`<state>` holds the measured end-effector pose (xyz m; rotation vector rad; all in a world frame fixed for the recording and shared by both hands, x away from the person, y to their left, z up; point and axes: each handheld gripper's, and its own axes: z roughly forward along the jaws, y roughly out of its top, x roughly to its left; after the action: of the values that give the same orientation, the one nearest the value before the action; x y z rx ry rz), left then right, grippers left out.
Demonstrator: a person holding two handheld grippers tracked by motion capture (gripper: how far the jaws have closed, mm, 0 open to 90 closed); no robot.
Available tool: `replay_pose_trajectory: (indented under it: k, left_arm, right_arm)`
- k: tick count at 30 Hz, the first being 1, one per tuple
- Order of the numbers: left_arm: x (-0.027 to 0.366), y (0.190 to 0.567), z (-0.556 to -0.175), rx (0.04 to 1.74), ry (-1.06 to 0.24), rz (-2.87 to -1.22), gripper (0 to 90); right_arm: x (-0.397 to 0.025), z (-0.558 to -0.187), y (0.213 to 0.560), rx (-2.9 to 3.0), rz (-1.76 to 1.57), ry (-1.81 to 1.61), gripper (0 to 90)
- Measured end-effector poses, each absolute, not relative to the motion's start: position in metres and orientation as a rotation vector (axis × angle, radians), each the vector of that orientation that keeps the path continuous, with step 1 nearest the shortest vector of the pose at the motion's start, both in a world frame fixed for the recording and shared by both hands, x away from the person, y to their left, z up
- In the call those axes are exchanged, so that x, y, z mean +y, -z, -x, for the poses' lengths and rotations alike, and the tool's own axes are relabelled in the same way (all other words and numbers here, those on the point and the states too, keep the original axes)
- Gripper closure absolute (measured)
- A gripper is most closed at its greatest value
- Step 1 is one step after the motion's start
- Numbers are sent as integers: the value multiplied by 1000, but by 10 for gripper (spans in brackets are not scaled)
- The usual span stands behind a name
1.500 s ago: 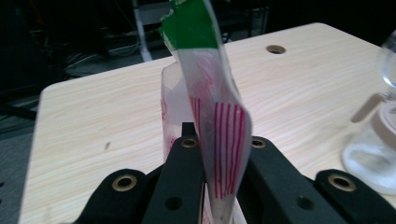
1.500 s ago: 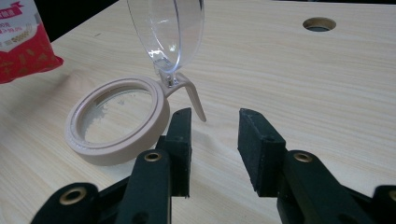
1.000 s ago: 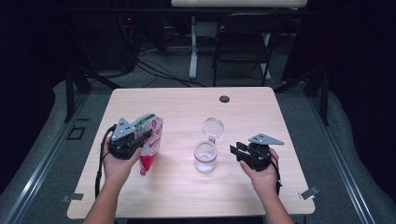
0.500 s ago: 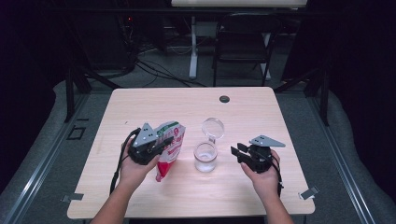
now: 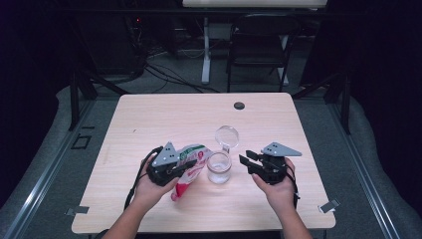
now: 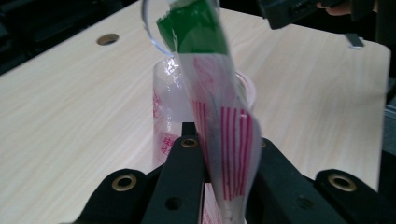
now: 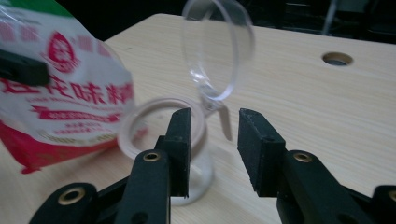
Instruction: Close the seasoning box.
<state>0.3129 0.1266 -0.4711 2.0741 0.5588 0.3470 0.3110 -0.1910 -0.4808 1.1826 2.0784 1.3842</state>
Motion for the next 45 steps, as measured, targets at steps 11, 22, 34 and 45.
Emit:
replay_pose_trajectory:
  k: [11,22,34,45]
  left_arm:
    - [134,487,-303,604,-256,-2061,900]
    - [146,496,-297,677,-201,-1987,899]
    - [148,497,-296,722,-219,-1970,898]
    - [149,499,-294,768,-223,-1945,868]
  right_arm:
    - [-142,-316,475,2270,-964,-1475,593]
    - [-100,-323,482,2433,-767,-1500,546]
    - [-96,-326,482,2464,-737,-1475,769]
    - [-94,-325,481,2479,-717,-1432,900]
